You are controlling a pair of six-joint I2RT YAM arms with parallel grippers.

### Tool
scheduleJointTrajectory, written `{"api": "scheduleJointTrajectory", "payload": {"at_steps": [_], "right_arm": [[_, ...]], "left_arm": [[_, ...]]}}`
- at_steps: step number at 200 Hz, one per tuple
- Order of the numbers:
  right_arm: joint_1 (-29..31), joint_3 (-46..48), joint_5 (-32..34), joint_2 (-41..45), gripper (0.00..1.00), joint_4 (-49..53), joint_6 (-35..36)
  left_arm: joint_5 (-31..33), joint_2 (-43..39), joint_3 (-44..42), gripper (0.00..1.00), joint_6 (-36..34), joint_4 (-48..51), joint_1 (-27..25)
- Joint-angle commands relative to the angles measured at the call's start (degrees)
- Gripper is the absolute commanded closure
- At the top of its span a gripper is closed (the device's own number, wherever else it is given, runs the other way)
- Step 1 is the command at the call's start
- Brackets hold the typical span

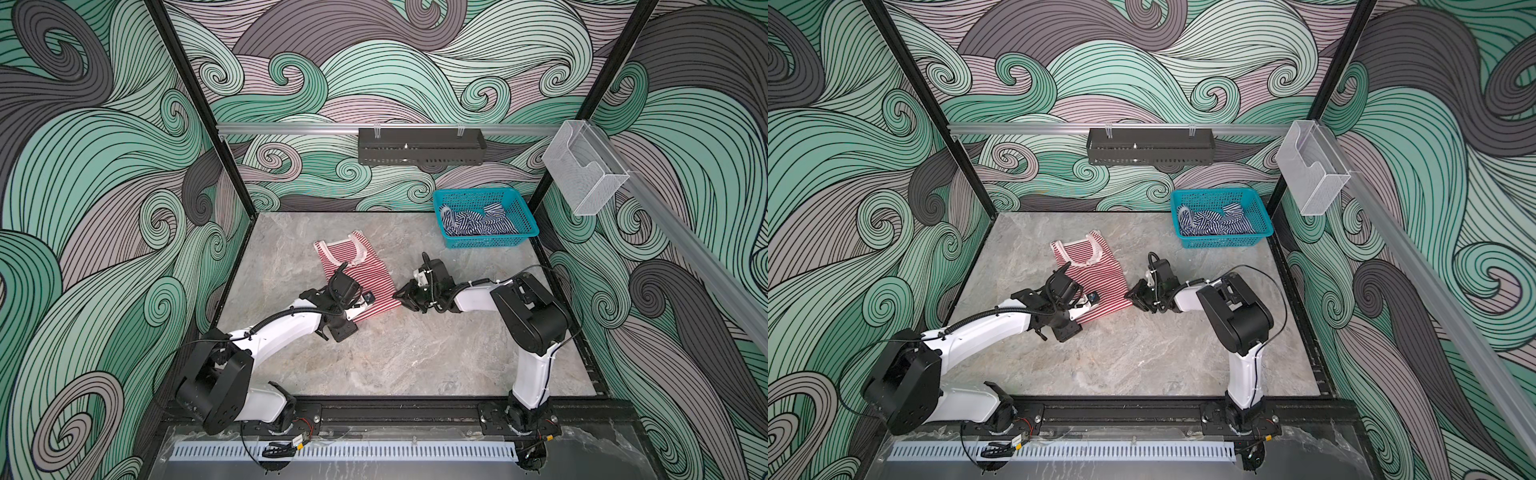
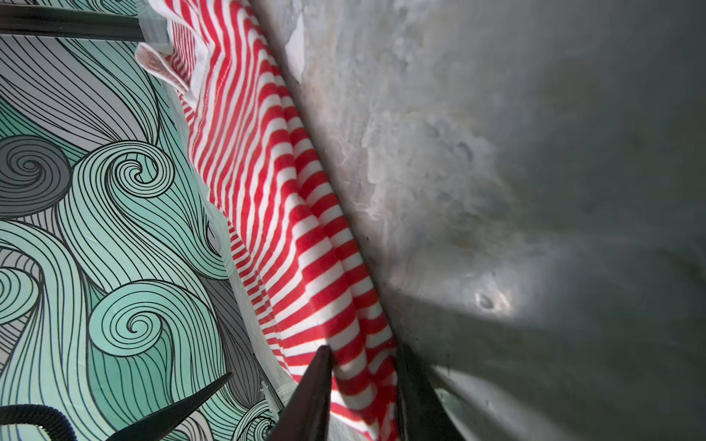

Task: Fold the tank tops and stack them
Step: 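Move both grippers down to the folded top's edge nearest the robot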

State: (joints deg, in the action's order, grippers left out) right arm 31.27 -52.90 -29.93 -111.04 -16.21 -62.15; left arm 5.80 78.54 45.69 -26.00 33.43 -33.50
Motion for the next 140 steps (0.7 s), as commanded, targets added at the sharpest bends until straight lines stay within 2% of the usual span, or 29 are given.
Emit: {"api": "scheduleJointTrajectory", "payload": {"at_steps": [1, 39, 70, 140], "right_arm": [[0.4, 1.1, 0.3, -1.0, 0.74, 3.5, -0.4], [0.7, 1.0, -0.1, 0.4, 0.82, 4.7, 1.1], [1.3, -0.9, -0.6, -0.3, 1.0, 5.9, 1.9], [2.6, -0.3, 0.0, 3.3, 1.0, 7.4, 2.3]], "left_arm": [[1.0, 0.9, -0.2, 0.33, -0.2, 0.1, -0.6], [1.1, 0.4, -0.3, 0.33, 0.1, 0.1, -0.8], [-0.1, -1.0, -1.5, 0.33, 0.3, -0.6, -0.9], [0.3, 0.5, -2.2, 0.33, 0.7, -1.3, -0.9]]}}
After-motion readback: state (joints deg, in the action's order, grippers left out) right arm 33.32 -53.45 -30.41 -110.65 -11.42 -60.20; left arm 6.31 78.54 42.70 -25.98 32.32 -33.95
